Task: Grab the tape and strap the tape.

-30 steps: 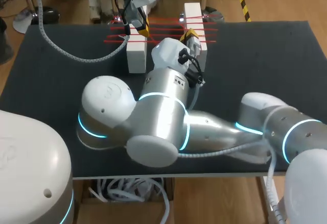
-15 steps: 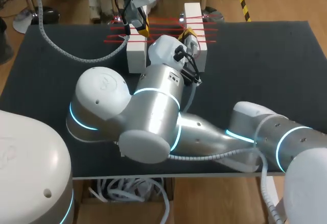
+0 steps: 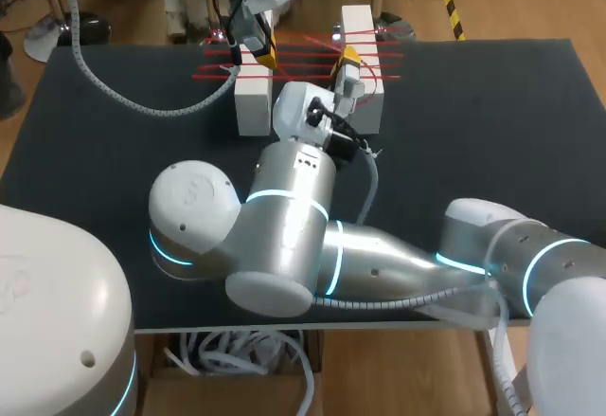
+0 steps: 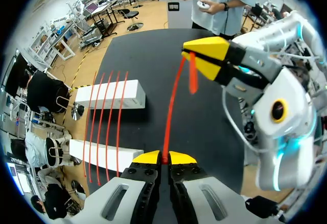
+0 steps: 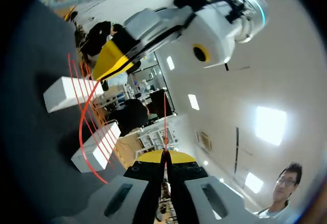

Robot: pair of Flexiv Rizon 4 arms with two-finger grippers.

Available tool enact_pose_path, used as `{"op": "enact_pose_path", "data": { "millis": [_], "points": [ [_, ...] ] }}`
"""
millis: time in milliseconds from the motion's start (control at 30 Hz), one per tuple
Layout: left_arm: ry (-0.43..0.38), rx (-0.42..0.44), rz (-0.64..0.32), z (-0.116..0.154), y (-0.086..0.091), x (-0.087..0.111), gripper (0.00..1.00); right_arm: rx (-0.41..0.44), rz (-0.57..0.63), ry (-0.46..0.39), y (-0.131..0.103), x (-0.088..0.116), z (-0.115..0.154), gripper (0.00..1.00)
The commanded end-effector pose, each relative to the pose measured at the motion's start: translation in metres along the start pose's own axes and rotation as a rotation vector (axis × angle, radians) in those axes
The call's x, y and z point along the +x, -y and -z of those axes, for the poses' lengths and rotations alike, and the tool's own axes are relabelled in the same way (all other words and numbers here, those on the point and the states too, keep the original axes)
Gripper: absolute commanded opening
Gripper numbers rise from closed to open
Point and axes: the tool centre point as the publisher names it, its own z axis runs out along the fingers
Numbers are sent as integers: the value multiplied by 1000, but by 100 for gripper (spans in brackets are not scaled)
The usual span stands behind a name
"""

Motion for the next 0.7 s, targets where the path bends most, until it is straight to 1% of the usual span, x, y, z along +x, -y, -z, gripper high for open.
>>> {"op": "enact_pose_path", "data": {
  "millis": [33,67,100,167,233,333,533,700],
  "points": [
    [0,-5,2,1,1,0,0,18,97,55,-3,8,-4,0],
    [0,-5,2,1,1,0,0,12,127,59,-4,7,-4,0],
    [0,-5,2,1,1,0,0,12,150,39,-5,7,-3,0],
    [0,-5,2,1,1,0,0,-5,187,54,-8,6,-1,0],
    [0,-5,2,1,1,0,0,2,208,47,-11,4,0,0],
    [0,-5,2,1,1,0,0,-15,286,10,-16,4,2,0],
    [0,-5,2,1,1,0,0,-13,352,4,-21,6,5,0],
    [0,-5,2,1,1,0,0,-1,377,4,-25,8,3,0]
  ]
}}
